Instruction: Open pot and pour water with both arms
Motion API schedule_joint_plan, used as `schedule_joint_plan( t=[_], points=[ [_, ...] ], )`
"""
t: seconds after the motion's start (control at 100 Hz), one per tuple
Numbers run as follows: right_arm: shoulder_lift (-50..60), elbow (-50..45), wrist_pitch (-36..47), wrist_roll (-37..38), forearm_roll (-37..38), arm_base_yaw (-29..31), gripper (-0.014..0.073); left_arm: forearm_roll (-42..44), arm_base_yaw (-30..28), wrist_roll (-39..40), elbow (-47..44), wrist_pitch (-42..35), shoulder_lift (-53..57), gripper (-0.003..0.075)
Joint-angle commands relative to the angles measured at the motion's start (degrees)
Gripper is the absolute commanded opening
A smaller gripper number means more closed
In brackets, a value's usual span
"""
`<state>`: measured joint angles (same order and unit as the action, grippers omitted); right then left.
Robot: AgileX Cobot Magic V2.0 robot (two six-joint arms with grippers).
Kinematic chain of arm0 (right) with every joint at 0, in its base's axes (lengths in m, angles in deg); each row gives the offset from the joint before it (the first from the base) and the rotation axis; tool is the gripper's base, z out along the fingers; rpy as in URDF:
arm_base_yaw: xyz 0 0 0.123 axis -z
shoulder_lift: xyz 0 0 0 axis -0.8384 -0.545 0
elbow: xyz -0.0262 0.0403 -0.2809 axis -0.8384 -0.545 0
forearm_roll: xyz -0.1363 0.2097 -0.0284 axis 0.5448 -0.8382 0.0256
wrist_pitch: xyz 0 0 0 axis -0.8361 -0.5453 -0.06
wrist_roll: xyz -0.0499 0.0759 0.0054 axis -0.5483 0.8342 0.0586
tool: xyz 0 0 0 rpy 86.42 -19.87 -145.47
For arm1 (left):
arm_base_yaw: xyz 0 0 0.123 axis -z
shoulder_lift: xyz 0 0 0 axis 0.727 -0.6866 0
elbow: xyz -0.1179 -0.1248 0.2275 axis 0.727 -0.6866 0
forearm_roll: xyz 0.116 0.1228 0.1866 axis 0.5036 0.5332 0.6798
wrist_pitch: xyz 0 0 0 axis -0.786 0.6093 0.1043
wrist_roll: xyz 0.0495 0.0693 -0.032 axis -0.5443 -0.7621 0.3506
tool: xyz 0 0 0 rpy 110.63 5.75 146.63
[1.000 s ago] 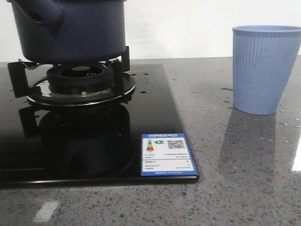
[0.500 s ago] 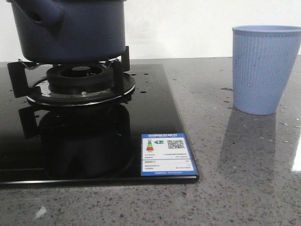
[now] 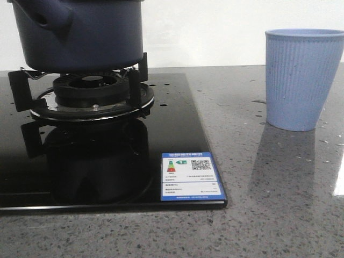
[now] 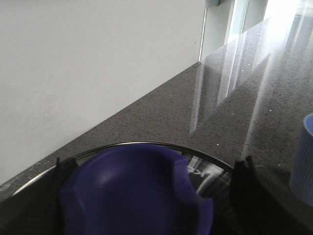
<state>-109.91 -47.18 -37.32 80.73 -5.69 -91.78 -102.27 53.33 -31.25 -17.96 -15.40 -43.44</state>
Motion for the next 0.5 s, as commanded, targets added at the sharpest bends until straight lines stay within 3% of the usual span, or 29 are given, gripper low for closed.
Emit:
schedule_joint_plan(
  t=[0.0,0.15,0.34,0.49],
  points=[
    [-1.11,1.96,3.37,-0.81,0.76,-0.08,0.0549,-3.61,1.23,-0.65,1.94,1.74,1.25,0.0559],
    [-1.11,1.96,1.52,-0.81,0.76,-0.08,0.0549,-3.95,1.23,-0.65,1.94,1.1,1.13,0.0477],
    [-1.11,1.96,0.77,-0.81,0.76,-0.08,0.0549,-7.0,1.23,-0.69,1.94,1.1,1.23,0.0312],
    [-1.11,1.96,1.64,-0.81,1.64,-0.08,0.0549,-11.69,0.22,-0.79,1.94,1.32,3.15,0.0283]
  ],
)
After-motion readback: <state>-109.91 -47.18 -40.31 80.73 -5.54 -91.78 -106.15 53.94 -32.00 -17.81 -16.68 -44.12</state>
